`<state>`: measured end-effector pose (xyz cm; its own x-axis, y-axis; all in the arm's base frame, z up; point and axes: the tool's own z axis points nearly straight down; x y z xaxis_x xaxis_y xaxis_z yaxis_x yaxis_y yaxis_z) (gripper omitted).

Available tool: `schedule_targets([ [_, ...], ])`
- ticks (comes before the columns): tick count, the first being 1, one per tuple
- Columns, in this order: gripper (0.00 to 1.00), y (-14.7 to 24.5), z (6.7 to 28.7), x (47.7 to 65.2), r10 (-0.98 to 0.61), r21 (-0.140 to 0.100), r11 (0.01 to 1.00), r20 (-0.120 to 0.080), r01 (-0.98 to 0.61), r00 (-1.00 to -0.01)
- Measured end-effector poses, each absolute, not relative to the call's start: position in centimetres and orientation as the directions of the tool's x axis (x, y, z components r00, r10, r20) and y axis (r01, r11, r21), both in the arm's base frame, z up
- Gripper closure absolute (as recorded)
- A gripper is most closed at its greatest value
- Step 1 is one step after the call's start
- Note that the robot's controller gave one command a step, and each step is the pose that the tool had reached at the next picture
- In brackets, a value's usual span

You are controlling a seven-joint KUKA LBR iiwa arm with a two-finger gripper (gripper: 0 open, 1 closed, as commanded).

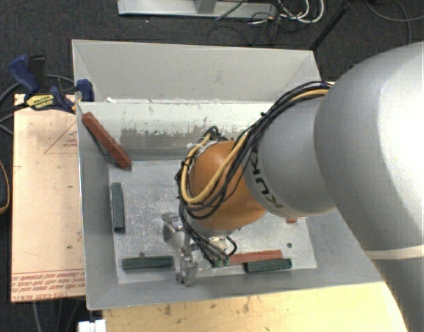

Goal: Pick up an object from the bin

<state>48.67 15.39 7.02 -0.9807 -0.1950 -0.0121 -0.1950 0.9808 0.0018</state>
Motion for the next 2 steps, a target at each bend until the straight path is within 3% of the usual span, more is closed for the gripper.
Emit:
schedule_targets([
  [1, 0.00, 20.15, 7.15, 48.56, 0.039, 0.005, 0.999, -0.010, 0.039, -0.999],
  [2, 1.00, 20.03, 7.01, 48.32, 0.042, 0.002, 0.999, 0.001, 0.042, -0.999],
])
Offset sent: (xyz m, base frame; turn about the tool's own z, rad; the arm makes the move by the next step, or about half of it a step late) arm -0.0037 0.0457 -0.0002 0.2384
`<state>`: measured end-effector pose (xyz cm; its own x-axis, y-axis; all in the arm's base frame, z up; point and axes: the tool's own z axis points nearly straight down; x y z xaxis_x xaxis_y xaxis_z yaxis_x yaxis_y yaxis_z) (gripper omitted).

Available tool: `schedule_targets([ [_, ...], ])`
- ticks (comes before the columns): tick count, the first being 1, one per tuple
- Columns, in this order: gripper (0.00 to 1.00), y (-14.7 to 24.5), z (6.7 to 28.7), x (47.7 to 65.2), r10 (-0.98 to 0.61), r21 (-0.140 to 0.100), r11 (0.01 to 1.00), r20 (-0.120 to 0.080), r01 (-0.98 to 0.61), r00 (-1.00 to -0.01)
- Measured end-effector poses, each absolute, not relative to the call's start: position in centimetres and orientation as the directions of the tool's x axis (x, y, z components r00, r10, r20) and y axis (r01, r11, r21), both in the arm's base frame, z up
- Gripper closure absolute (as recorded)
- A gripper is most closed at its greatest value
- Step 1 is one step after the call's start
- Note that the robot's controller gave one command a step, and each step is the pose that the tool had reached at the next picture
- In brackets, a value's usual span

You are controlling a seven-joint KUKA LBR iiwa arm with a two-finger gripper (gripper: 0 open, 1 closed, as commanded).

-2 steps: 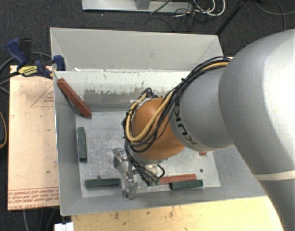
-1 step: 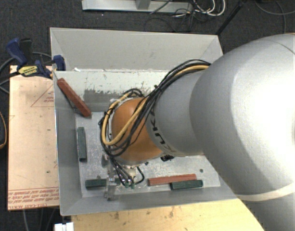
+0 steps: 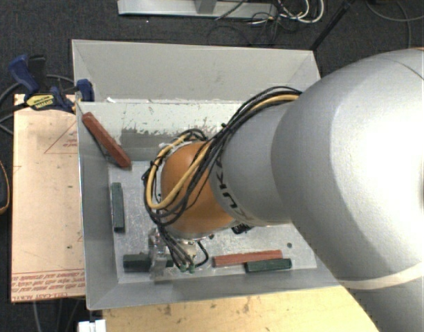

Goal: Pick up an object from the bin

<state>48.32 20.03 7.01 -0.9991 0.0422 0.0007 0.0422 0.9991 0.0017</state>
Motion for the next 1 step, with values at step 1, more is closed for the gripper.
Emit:
schedule_targets([
  [1, 1.00, 21.44, 23.08, 50.09, 0.033, 0.005, 0.999, -0.009, 0.033, -0.999],
])
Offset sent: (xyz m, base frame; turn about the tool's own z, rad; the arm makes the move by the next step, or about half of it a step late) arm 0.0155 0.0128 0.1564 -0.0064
